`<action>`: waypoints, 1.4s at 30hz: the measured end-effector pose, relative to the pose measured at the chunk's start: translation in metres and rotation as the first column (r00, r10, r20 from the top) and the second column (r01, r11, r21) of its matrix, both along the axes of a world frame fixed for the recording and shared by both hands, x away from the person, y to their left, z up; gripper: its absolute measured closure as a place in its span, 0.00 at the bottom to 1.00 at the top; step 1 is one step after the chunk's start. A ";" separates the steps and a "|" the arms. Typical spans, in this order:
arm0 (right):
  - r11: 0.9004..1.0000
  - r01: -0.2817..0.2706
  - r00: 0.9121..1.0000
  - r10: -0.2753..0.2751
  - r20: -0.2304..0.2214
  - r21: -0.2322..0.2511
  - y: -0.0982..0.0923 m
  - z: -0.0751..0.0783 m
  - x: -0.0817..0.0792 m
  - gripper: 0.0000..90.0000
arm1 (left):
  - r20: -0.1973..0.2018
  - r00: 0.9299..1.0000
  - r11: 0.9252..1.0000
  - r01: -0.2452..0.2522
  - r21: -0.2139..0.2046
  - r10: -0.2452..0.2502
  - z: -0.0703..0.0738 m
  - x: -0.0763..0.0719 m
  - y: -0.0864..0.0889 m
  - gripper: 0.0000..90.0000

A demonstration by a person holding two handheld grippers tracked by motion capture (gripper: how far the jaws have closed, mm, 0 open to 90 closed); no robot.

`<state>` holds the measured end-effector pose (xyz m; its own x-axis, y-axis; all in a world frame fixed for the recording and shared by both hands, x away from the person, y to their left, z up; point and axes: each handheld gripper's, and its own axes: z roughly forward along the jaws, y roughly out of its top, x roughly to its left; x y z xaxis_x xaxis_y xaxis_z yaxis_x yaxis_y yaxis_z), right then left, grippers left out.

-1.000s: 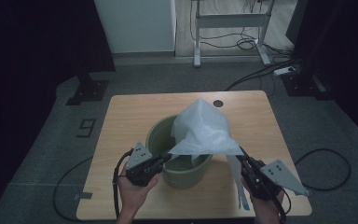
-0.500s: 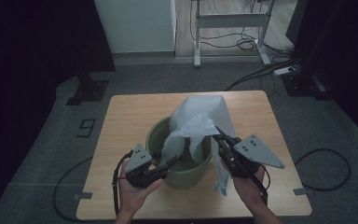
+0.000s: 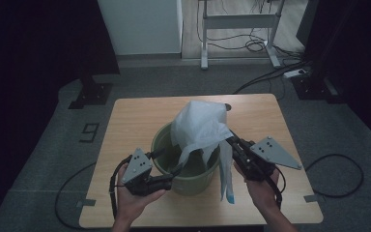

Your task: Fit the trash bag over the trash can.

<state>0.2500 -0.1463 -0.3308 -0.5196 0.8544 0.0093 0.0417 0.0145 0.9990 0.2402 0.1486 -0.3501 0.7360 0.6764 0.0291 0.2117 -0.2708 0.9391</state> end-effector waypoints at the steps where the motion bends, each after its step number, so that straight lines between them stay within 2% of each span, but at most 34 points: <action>1: 1.000 -0.013 1.000 0.013 0.007 -0.006 0.002 0.002 -0.001 0.99 | 0.000 1.000 1.000 0.011 0.008 -0.011 0.002 0.002 -0.006 0.30; 5: 0.999 -0.040 0.999 0.041 0.009 -0.019 0.010 0.003 -0.001 0.99 | -0.002 1.000 0.999 0.027 0.020 -0.027 0.002 0.004 -0.018 0.33; 9: 0.997 -0.071 0.997 0.071 -0.005 -0.004 0.017 0.001 0.001 0.99 | -0.002 1.000 1.000 -0.001 0.029 0.001 -0.003 0.010 -0.025 0.38; 12: 0.996 -0.091 0.996 0.091 -0.012 0.005 0.022 -0.001 0.001 0.99 | -0.005 1.000 1.000 -0.021 0.020 0.021 -0.007 0.014 -0.026 0.43; 15: 0.994 -0.105 0.994 0.105 -0.017 0.008 0.025 -0.004 -0.001 0.99 | -0.016 0.999 1.000 -0.031 -0.003 0.031 -0.011 0.017 -0.024 0.62; 18: 0.993 -0.114 0.993 0.114 -0.032 -0.001 0.029 -0.011 0.000 0.98 | -0.051 0.999 1.000 0.019 -0.022 -0.021 -0.016 0.020 -0.022 0.83; 20: 0.993 -0.118 0.992 0.118 -0.045 -0.001 0.031 -0.017 0.001 0.97 | -0.043 0.999 0.999 0.029 -0.013 -0.030 -0.018 0.020 -0.022 0.93; 22: 0.993 -0.119 0.992 0.119 -0.051 -0.001 0.032 -0.019 0.001 0.97 | -0.040 0.999 0.999 0.032 -0.011 -0.033 -0.019 0.019 -0.021 0.96; 23: 0.991 -0.133 0.989 0.133 -0.060 -0.005 0.034 -0.027 0.000 0.95 | -0.041 0.999 0.999 0.034 -0.016 -0.035 -0.020 0.019 -0.019 1.00; 25: 0.990 -0.139 0.988 0.138 -0.063 -0.004 0.035 -0.030 0.000 0.92 | -0.045 0.999 0.999 0.030 -0.022 -0.031 -0.020 0.020 -0.018 1.00; 26: 0.990 -0.142 0.988 0.142 -0.065 -0.005 0.036 -0.034 -0.001 0.88 | -0.051 0.999 0.999 0.018 -0.030 -0.020 -0.021 0.021 -0.016 1.00; 27: 0.991 -0.135 0.989 0.134 -0.061 -0.008 0.037 -0.038 -0.003 0.77 | -0.056 0.998 0.999 0.004 -0.040 -0.007 -0.021 0.022 -0.013 1.00; 28: 0.995 -0.099 0.994 0.099 -0.056 -0.006 0.039 -0.043 -0.008 0.59 | -0.060 0.998 0.999 -0.011 -0.046 0.008 -0.022 0.023 -0.011 1.00; 30: 0.997 -0.072 0.996 0.072 -0.058 -0.002 0.038 -0.047 -0.016 0.46 | -0.069 0.997 0.998 -0.025 -0.050 0.021 -0.024 0.024 -0.010 1.00; 31: 0.997 -0.072 0.996 0.072 -0.058 -0.002 0.038 -0.047 -0.016 0.46 | -0.069 0.997 0.998 -0.025 -0.050 0.021 -0.024 0.024 -0.010 1.00; 32: 0.998 -0.068 0.996 0.068 -0.061 0.002 0.037 -0.048 -0.019 0.41 | -0.073 0.997 0.998 -0.028 -0.048 0.025 -0.025 0.024 -0.010 1.00; 35: 0.996 -0.081 0.994 0.084 -0.072 0.035 0.026 -0.060 -0.040 0.35 | -0.089 0.996 0.998 -0.031 -0.046 0.027 -0.029 0.027 -0.011 1.00; 39: 0.996 -0.067 0.992 0.073 -0.106 0.064 0.017 -0.073 -0.052 0.33 | -0.100 0.995 0.998 -0.031 -0.051 0.026 -0.032 0.028 -0.013 1.00; 42: 0.996 -0.065 0.988 0.073 -0.135 0.061 0.013 -0.086 -0.057 0.32 | -0.101 0.995 0.998 -0.030 -0.049 0.025 -0.032 0.028 -0.014 1.00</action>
<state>0.1928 -0.1336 -0.4166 -0.5680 0.8124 0.1315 0.1793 -0.0338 0.9832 0.2682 0.1349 -0.3816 0.7143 0.6954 -0.0787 0.3127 -0.2166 0.9248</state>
